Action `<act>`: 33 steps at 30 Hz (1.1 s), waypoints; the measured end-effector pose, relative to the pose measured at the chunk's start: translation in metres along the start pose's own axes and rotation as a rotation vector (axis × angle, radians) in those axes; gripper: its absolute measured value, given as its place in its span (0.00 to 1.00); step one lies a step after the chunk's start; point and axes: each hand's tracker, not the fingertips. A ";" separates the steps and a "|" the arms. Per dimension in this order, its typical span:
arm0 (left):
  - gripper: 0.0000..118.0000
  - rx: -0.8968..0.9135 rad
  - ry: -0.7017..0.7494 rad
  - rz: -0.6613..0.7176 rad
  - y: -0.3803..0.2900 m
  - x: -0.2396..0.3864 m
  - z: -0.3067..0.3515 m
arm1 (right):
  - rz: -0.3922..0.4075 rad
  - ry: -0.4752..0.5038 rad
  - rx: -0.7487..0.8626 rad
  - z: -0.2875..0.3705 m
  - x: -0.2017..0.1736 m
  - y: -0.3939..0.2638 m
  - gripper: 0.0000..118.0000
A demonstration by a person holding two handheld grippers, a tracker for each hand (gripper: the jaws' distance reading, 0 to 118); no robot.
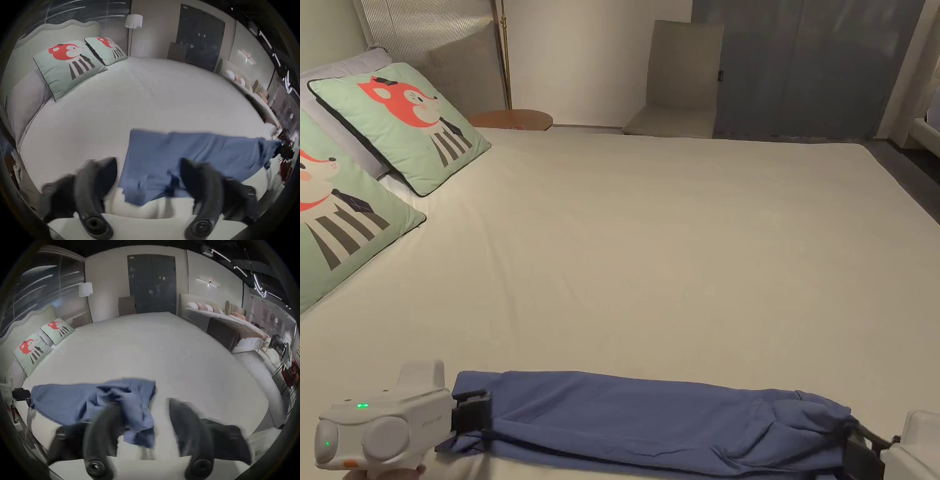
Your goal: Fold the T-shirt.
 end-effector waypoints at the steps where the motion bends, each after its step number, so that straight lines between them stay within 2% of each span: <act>1: 0.85 0.035 -0.021 0.016 0.007 0.003 0.005 | 0.003 0.003 0.021 0.003 -0.005 0.009 0.81; 3: 0.86 0.141 -0.047 0.032 0.028 0.021 0.027 | 0.006 0.018 0.092 0.011 -0.014 0.028 0.91; 4: 0.86 0.183 -0.056 0.029 0.037 0.029 0.036 | 0.014 0.028 0.132 0.015 -0.020 0.036 0.92; 11: 0.86 0.488 -0.105 -0.064 0.073 0.076 0.085 | 0.055 0.057 0.354 0.036 -0.059 0.083 0.91; 16: 0.83 0.639 -0.070 -0.131 0.079 0.102 0.101 | 0.091 0.047 0.488 0.048 -0.079 0.098 0.89; 17: 0.81 0.664 -0.057 -0.136 0.078 0.106 0.102 | 0.098 0.045 0.517 0.051 -0.083 0.100 0.85; 19: 0.62 0.699 -0.057 -0.144 0.076 0.111 0.103 | 0.119 0.039 0.552 0.059 -0.090 0.102 0.64; 20: 0.46 0.708 -0.066 -0.145 0.075 0.113 0.103 | 0.125 0.042 0.567 0.060 -0.093 0.102 0.50; 21: 0.11 0.709 -0.071 -0.149 0.074 0.114 0.102 | 0.131 0.041 0.581 0.061 -0.095 0.102 0.24; 22: 0.02 0.712 -0.078 -0.141 0.074 0.115 0.101 | 0.139 0.035 0.588 0.061 -0.097 0.101 0.05; 24: 0.00 0.705 -0.088 -0.138 0.072 0.117 0.099 | 0.149 0.033 0.593 0.059 -0.098 0.101 0.01; 31: 0.00 0.674 -0.105 -0.134 0.074 0.109 0.091 | 0.149 0.055 0.591 0.058 -0.102 0.103 0.01; 33: 0.00 0.620 -0.148 -0.095 0.076 0.100 0.086 | 0.152 0.059 0.585 0.056 -0.103 0.104 0.01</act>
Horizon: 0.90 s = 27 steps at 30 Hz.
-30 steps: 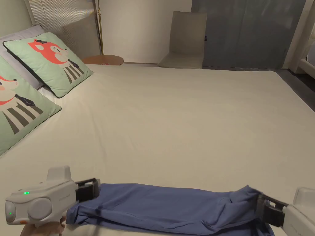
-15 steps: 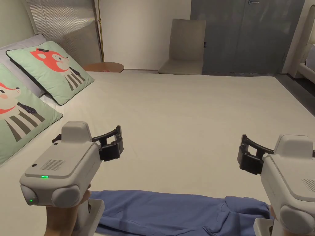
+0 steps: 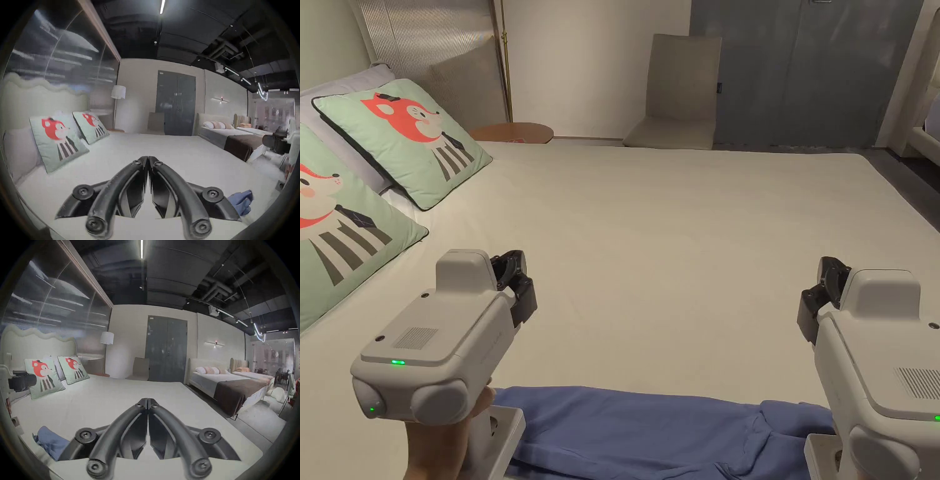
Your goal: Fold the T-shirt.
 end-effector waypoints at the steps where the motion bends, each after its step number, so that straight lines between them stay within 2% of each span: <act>1: 0.00 -0.033 -0.022 0.054 -0.001 -0.009 -0.003 | 0.001 0.001 -0.001 -0.003 -0.001 -0.002 0.01; 7: 0.00 -0.273 -0.206 0.435 -0.018 -0.084 -0.021 | 0.015 0.008 -0.004 -0.006 -0.009 -0.005 0.01; 13: 0.00 -0.551 -0.266 0.535 -0.053 -0.134 -0.033 | 0.020 0.021 -0.027 -0.017 -0.018 -0.011 0.01; 16: 0.00 -0.639 -0.248 0.605 -0.084 -0.174 -0.042 | 0.017 0.028 -0.046 -0.021 -0.022 -0.015 0.01; 19: 0.01 -0.667 -0.208 0.611 -0.105 -0.198 -0.044 | 0.023 0.030 -0.067 -0.025 -0.027 -0.023 0.01; 20: 0.06 -0.684 -0.194 0.618 -0.107 -0.195 -0.040 | 0.022 0.031 -0.076 -0.027 -0.028 -0.025 0.01; 23: 0.64 -0.744 -0.214 0.694 -0.122 -0.208 -0.040 | 0.023 0.034 -0.098 -0.030 -0.029 -0.033 0.01; 24: 0.75 -0.752 -0.195 0.694 -0.122 -0.202 -0.038 | 0.025 0.033 -0.104 -0.032 -0.030 -0.035 0.01; 27: 0.75 -0.756 -0.177 0.663 -0.129 -0.197 -0.037 | 0.025 0.035 -0.120 -0.035 -0.032 -0.039 0.01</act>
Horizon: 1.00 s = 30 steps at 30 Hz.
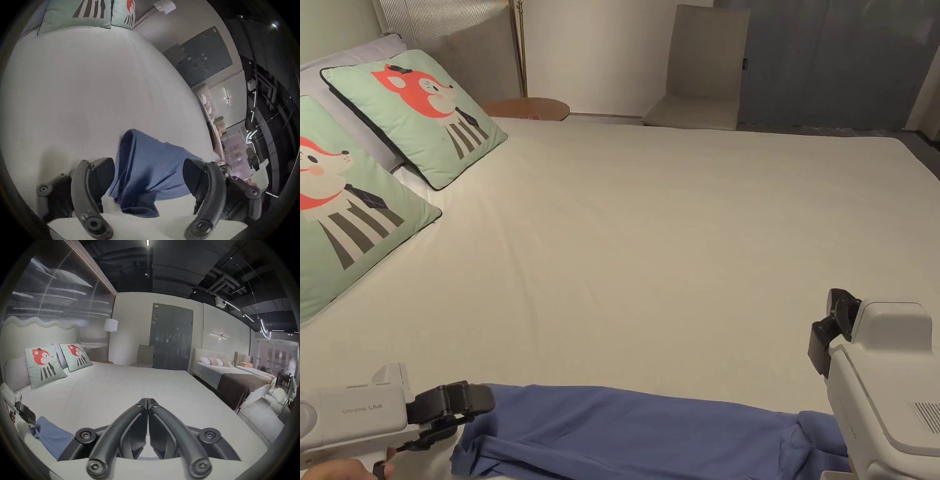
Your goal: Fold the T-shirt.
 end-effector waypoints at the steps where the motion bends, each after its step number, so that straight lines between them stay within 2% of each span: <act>1: 0.75 -0.005 0.002 0.000 0.003 -0.016 -0.004 | -0.002 0.003 -0.006 -0.002 -0.001 -0.001 0.01; 5: 0.74 -0.055 -0.023 0.025 -0.001 -0.020 -0.022 | 0.000 0.006 -0.022 -0.003 -0.003 -0.002 0.01; 8: 0.66 -0.046 -0.003 -0.012 -0.005 -0.012 -0.030 | -0.003 0.002 -0.032 -0.004 -0.001 -0.006 0.01; 9: 0.56 -0.040 -0.002 -0.020 -0.003 -0.013 -0.032 | -0.008 0.001 -0.036 -0.004 0.000 -0.007 0.01; 11: 0.15 -0.038 0.018 -0.027 -0.003 -0.010 -0.036 | -0.014 -0.003 -0.040 -0.008 0.005 -0.010 0.01; 12: 0.11 -0.046 0.023 -0.036 -0.004 -0.009 -0.039 | -0.016 -0.003 -0.040 -0.008 0.005 -0.010 0.01; 20: 0.09 0.012 0.073 -0.159 0.006 0.020 0.002 | -0.020 0.002 -0.025 -0.006 0.009 -0.004 0.01; 26: 0.09 0.069 0.225 -0.210 0.026 0.028 0.042 | -0.031 0.017 -0.005 0.002 0.011 0.001 0.01; 30: 0.09 0.057 0.283 -0.225 0.020 0.049 0.035 | -0.038 0.025 -0.001 0.005 0.011 0.000 0.01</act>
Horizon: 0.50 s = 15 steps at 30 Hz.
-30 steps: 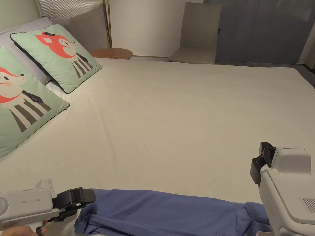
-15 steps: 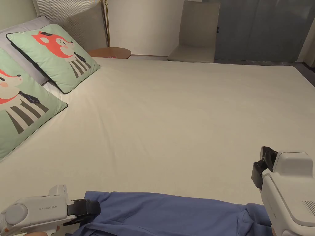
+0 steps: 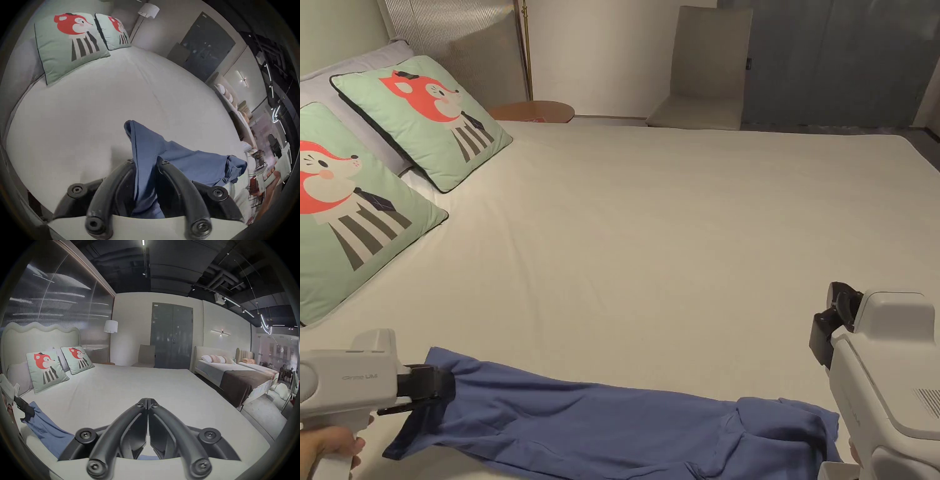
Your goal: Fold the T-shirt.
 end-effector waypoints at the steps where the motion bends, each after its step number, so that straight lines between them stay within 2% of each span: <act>1: 0.09 -0.008 0.004 -0.012 -0.003 0.013 -0.002 | 0.001 0.000 0.001 0.001 0.000 0.000 0.01; 7: 0.09 -0.102 -0.055 -0.049 -0.019 0.094 -0.040 | -0.009 0.011 0.010 0.013 0.010 0.001 0.01; 10: 0.09 -0.127 -0.092 -0.140 -0.033 0.138 -0.064 | -0.012 0.005 0.010 0.012 0.021 0.000 0.01; 15: 0.09 -0.178 -0.134 -0.167 -0.048 0.187 -0.100 | -0.010 -0.018 0.011 0.022 0.034 0.000 0.01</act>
